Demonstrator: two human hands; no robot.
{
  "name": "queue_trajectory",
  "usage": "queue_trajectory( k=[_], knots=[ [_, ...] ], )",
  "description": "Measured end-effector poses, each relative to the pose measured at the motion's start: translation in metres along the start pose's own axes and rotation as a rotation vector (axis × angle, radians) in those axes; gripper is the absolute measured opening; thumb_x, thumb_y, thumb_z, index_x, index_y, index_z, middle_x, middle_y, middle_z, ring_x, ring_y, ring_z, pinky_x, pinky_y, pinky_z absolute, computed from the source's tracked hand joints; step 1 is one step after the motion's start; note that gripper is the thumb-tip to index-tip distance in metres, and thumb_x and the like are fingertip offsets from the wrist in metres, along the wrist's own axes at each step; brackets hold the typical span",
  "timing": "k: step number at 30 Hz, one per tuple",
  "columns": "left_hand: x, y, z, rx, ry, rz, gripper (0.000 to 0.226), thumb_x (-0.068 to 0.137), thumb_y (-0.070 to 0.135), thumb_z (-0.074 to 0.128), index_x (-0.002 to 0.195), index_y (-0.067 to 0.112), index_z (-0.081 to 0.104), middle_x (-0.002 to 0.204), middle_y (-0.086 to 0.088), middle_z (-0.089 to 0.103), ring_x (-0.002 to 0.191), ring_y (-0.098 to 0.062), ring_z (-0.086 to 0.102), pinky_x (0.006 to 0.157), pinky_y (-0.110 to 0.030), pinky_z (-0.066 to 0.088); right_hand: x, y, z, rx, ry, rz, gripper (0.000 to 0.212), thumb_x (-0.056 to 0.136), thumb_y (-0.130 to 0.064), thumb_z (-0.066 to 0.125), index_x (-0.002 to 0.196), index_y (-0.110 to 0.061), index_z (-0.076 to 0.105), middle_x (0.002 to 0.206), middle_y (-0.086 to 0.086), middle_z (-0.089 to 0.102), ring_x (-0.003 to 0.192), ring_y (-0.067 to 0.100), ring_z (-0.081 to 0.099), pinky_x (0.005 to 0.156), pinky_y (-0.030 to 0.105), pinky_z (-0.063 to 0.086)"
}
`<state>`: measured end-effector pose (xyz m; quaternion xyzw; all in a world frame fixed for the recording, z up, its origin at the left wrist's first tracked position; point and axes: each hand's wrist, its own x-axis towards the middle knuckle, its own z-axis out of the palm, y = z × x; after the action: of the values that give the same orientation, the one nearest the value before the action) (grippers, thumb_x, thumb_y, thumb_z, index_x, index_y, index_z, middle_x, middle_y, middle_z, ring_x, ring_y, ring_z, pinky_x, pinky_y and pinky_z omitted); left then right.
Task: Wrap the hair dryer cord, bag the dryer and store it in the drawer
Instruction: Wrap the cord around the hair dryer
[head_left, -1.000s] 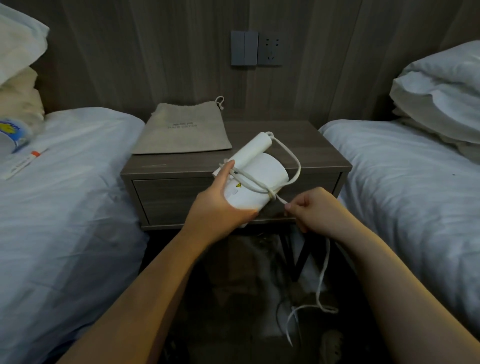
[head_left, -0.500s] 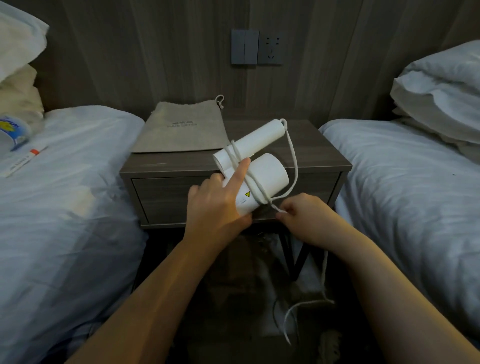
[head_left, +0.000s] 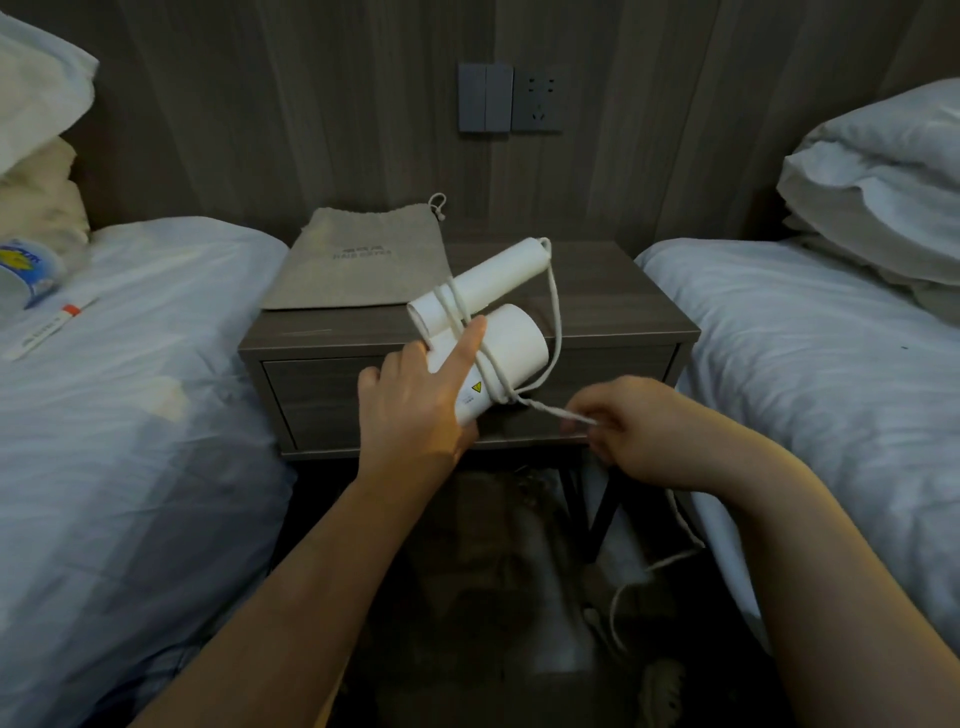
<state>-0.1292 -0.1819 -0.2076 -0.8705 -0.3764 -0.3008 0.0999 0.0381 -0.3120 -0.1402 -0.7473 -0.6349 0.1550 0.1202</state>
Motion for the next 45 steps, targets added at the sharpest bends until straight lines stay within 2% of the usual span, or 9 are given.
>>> queue_trajectory(
  k=[4, 7, 12, 15, 18, 24, 32, 40, 45],
  knots=[
    [0.002, -0.008, 0.000, -0.037, -0.037, 0.180, 0.103, 0.055, 0.035, 0.081, 0.142, 0.030, 0.025, 0.094, -0.015, 0.055, 0.077, -0.033, 0.055, 0.069, -0.038, 0.037, 0.004, 0.002, 0.010, -0.290, 0.534, -0.090, 0.013, 0.080, -0.012, 0.055, 0.087, -0.018, 0.065, 0.082, 0.004, 0.069, 0.074, 0.030, 0.064, 0.062, 0.039, 0.052],
    [0.003, -0.005, 0.000, -0.010, -0.120, 0.326, 0.100, 0.059, 0.040, 0.077, 0.141, 0.035, 0.022, 0.098, -0.013, 0.058, 0.079, -0.029, 0.056, 0.068, -0.034, 0.030, 0.003, -0.008, 0.016, -0.328, 0.785, -0.035, 0.015, 0.075, -0.025, 0.063, 0.073, -0.010, 0.064, 0.064, 0.008, 0.066, 0.056, 0.032, 0.061, 0.049, 0.030, 0.041],
    [0.001, -0.003, 0.006, 0.042, -0.213, 0.392, 0.096, 0.063, 0.046, 0.073, 0.141, 0.039, 0.019, 0.101, -0.011, 0.058, 0.082, -0.026, 0.056, 0.071, -0.037, 0.038, 0.000, -0.010, 0.006, -0.023, 0.591, 0.207, 0.028, 0.070, -0.041, 0.074, 0.067, -0.015, 0.065, 0.065, -0.003, 0.065, 0.066, 0.016, 0.059, 0.059, 0.029, 0.042],
    [0.001, -0.006, 0.005, 0.073, -0.232, 0.379, 0.100, 0.064, 0.047, 0.073, 0.141, 0.043, 0.009, 0.105, -0.010, 0.057, 0.088, -0.025, 0.054, 0.075, -0.037, 0.037, -0.004, -0.012, -0.002, 0.344, 0.427, 0.050, 0.012, 0.078, -0.017, 0.071, 0.067, -0.022, 0.071, 0.056, -0.016, 0.062, 0.060, 0.000, 0.058, 0.060, 0.014, 0.044],
    [0.002, -0.007, 0.003, 0.041, -0.251, 0.402, 0.098, 0.069, 0.048, 0.070, 0.140, 0.045, 0.002, 0.111, -0.009, 0.053, 0.094, -0.024, 0.052, 0.080, -0.037, 0.035, -0.008, -0.007, -0.009, 0.449, 0.231, -0.069, 0.032, 0.084, 0.003, 0.056, 0.090, -0.022, 0.074, 0.071, -0.013, 0.068, 0.069, -0.007, 0.061, 0.069, 0.006, 0.044],
    [0.000, 0.000, 0.004, 0.022, -0.183, 0.493, 0.093, 0.062, 0.042, 0.072, 0.141, 0.041, 0.024, 0.094, -0.006, 0.058, 0.080, -0.023, 0.055, 0.074, -0.039, 0.042, 0.007, 0.026, -0.003, 0.284, 0.665, 0.232, 0.018, 0.074, -0.014, 0.074, 0.092, -0.017, 0.075, 0.079, -0.001, 0.068, 0.073, 0.011, 0.059, 0.070, 0.020, 0.042],
    [-0.005, 0.020, 0.001, 0.015, -0.226, 0.610, 0.094, 0.066, 0.042, 0.071, 0.142, 0.042, 0.016, 0.097, -0.007, 0.058, 0.083, -0.023, 0.056, 0.077, -0.038, 0.040, 0.010, 0.028, -0.001, 0.236, 0.581, 0.133, 0.007, 0.076, -0.023, 0.071, 0.082, -0.024, 0.074, 0.079, -0.012, 0.066, 0.076, 0.000, 0.058, 0.065, 0.006, 0.036],
    [-0.008, 0.025, -0.003, 0.015, -0.324, 0.590, 0.101, 0.071, 0.038, 0.070, 0.140, 0.048, -0.004, 0.109, -0.008, 0.052, 0.095, -0.025, 0.052, 0.083, -0.039, 0.036, 0.010, 0.030, 0.002, 0.268, 0.538, 0.122, 0.007, 0.076, -0.024, 0.068, 0.075, -0.023, 0.076, 0.076, -0.008, 0.073, 0.079, 0.006, 0.065, 0.075, 0.030, 0.051],
    [-0.015, 0.029, 0.004, -0.079, -0.433, 0.540, 0.095, 0.080, 0.041, 0.060, 0.137, 0.052, -0.016, 0.114, -0.004, 0.041, 0.100, -0.020, 0.040, 0.084, -0.033, 0.029, 0.015, 0.027, 0.010, 0.210, 0.606, 0.243, 0.016, 0.070, -0.033, 0.074, 0.062, -0.020, 0.069, 0.064, -0.002, 0.066, 0.067, 0.012, 0.060, 0.061, 0.030, 0.048]
  ],
)
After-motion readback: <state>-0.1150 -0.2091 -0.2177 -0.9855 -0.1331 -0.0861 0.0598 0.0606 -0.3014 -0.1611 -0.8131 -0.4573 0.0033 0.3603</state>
